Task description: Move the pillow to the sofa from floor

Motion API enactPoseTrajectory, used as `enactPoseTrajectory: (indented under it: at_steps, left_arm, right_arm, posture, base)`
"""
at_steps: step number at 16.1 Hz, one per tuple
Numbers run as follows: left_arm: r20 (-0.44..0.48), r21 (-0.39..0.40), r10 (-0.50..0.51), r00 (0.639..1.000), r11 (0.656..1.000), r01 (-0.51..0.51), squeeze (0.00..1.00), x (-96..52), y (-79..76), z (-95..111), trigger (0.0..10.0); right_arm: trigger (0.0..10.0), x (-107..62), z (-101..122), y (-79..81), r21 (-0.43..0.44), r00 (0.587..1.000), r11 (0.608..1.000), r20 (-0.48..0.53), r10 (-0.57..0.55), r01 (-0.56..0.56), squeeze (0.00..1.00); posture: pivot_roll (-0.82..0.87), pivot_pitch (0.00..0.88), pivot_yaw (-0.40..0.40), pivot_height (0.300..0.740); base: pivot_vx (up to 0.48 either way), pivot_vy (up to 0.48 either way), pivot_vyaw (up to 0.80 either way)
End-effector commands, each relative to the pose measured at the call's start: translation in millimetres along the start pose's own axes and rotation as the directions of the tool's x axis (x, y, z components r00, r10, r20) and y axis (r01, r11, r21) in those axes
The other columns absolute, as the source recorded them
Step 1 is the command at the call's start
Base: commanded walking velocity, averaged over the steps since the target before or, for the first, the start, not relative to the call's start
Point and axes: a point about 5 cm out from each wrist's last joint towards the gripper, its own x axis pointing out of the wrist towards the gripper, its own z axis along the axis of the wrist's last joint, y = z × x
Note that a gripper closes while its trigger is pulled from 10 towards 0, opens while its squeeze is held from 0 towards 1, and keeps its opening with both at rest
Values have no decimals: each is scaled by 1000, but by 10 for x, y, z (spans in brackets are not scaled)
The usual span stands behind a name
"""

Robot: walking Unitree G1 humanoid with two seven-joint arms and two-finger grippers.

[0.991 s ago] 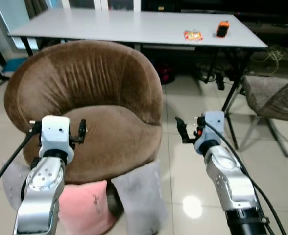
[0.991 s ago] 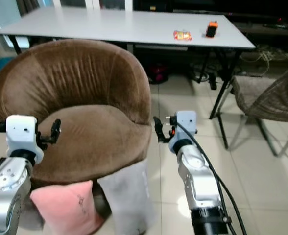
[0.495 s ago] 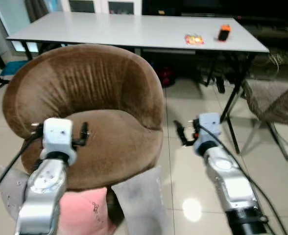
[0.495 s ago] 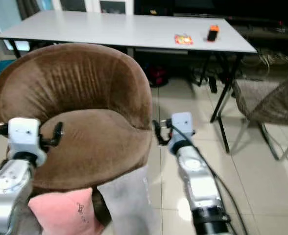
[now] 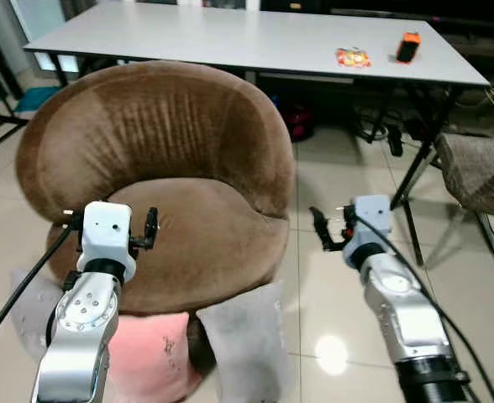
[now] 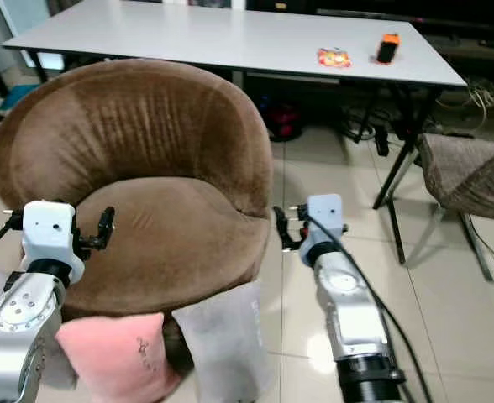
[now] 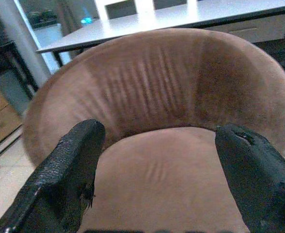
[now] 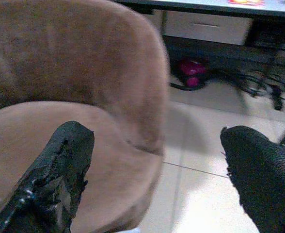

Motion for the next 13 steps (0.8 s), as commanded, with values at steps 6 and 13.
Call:
enactPoseTrajectory:
  at_steps: [6, 13]
  left_arm:
    - [-4, 16, 14, 1000, 1000, -14, 0, -14, 13, -21, 10000]
    - [-4, 20, 12, 1000, 1000, -12, 0, -17, 13, -27, 10000]
  right_arm:
    - [10000, -1, 48, 22, 3, 999, 1000, 29, 16, -16, 0]
    - [10000, -5, 40, 30, 4, 999, 1000, 28, 21, -21, 0]
  posture:
    - [-2, 0, -5, 740]
    - [-4, 0, 0, 740]
  base:
    - [0, -401, 551]
    - [0, -391, 499]
